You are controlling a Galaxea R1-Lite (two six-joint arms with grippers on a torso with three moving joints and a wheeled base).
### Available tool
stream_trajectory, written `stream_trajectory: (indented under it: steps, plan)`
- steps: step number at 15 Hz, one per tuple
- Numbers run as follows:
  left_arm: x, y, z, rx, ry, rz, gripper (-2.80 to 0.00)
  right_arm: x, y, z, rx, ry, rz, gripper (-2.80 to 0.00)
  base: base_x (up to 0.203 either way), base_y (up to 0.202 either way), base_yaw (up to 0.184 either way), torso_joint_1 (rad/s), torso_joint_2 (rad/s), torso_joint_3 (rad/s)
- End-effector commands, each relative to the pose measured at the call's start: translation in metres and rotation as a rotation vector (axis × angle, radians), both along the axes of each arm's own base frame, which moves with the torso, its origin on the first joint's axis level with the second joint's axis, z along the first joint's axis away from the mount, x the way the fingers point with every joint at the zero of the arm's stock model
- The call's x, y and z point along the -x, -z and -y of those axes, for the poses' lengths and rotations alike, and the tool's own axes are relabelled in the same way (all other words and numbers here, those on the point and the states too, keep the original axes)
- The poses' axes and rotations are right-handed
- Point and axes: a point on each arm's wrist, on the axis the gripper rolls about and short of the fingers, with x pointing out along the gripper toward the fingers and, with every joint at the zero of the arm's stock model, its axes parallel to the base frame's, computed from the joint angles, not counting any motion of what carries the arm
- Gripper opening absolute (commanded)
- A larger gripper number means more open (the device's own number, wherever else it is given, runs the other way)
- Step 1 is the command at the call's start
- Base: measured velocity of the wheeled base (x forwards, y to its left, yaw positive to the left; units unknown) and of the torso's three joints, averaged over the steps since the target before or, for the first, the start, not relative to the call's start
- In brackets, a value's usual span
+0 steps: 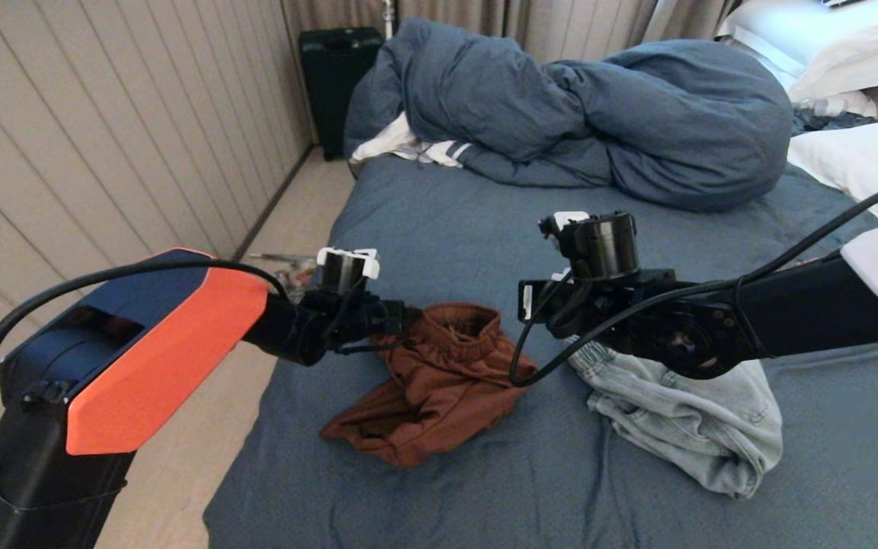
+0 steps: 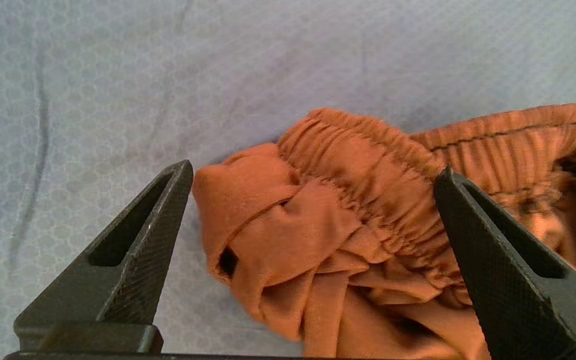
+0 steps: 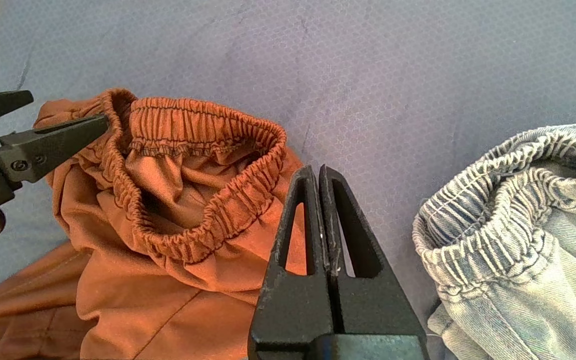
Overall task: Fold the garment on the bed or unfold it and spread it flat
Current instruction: Unford the brown shorts
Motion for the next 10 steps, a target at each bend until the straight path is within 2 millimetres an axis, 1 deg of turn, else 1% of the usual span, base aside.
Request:
stream_trajectory:
  steps: [1, 3, 4, 7, 10]
  plan:
    - [-0.002, 0.011, 0.002, -0.007, 0.002, -0.017, 0.0, -0.001, 0.001, -0.001, -0.001, 0.001, 0.001, -2.8, 0.0, 0.0, 0.0, 0.0, 0.0, 0.0]
    - [-0.001, 0.017, 0.005, -0.013, 0.007, -0.03, 0.0, -0.001, 0.001, -0.001, -0.001, 0.001, 0.002, -2.8, 0.0, 0.0, 0.0, 0.0, 0.0, 0.0]
    - [0.001, 0.019, 0.007, -0.017, 0.012, -0.035, -2.8, -0.001, 0.0, -0.001, -0.002, 0.001, 0.003, -2.8, 0.0, 0.0, 0.0, 0.0, 0.0, 0.0]
    - [0.002, 0.019, 0.008, -0.015, 0.015, -0.033, -2.8, -0.001, -0.001, -0.001, -0.003, 0.001, 0.004, -2.8, 0.0, 0.0, 0.0, 0.0, 0.0, 0.0]
    - [0.003, 0.008, 0.008, 0.003, 0.013, -0.016, -2.8, -0.001, 0.0, -0.001, -0.002, 0.001, 0.003, -2.8, 0.0, 0.0, 0.0, 0.0, 0.0, 0.0]
